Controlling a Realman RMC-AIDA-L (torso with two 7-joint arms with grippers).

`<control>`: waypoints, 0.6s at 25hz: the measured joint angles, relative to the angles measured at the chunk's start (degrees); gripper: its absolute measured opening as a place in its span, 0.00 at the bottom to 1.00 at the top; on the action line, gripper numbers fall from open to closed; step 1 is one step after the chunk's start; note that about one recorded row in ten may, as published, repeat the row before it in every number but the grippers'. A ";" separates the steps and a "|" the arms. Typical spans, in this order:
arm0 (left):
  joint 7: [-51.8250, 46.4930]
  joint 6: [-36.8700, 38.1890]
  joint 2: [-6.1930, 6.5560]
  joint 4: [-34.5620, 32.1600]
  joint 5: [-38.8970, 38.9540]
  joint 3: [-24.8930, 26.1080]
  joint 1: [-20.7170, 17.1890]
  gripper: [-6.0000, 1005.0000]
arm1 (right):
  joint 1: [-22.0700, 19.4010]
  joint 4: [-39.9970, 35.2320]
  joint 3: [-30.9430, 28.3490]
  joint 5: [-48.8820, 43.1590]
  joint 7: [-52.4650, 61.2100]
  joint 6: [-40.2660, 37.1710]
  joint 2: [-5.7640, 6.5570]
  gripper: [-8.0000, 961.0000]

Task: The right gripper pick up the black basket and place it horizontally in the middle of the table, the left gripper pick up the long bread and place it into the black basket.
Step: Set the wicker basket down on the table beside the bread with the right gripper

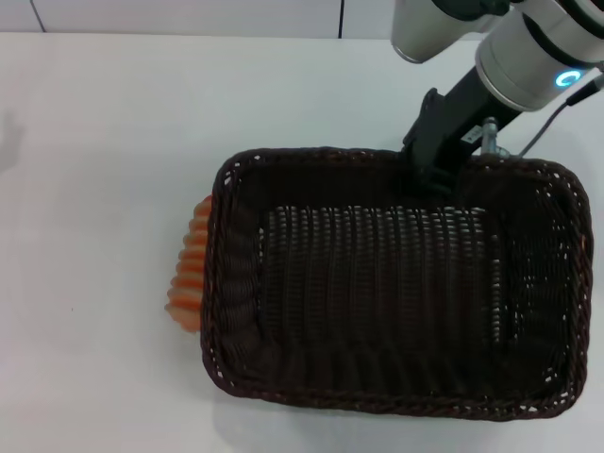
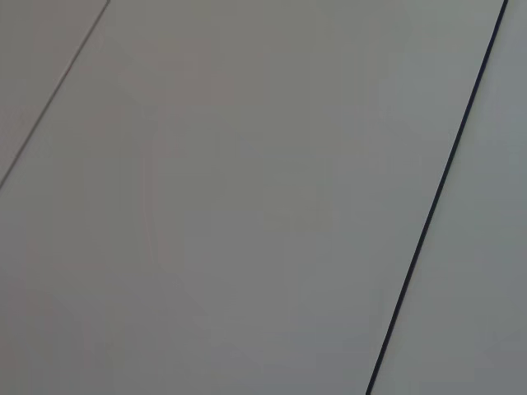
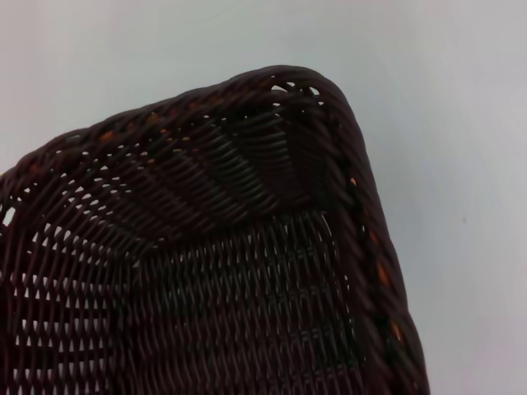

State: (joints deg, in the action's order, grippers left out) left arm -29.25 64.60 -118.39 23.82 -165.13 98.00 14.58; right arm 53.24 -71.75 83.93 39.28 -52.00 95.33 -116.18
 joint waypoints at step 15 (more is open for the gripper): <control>-0.43 0.31 -0.09 0.20 0.08 -0.16 0.03 0.86 | 4.31 4.99 0.54 -7.39 0.35 -2.38 -1.60 0.28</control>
State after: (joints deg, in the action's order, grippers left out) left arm -29.67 64.91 -118.47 24.02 -165.05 97.84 14.61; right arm 57.55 -66.77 84.47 31.89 -51.65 92.95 -117.78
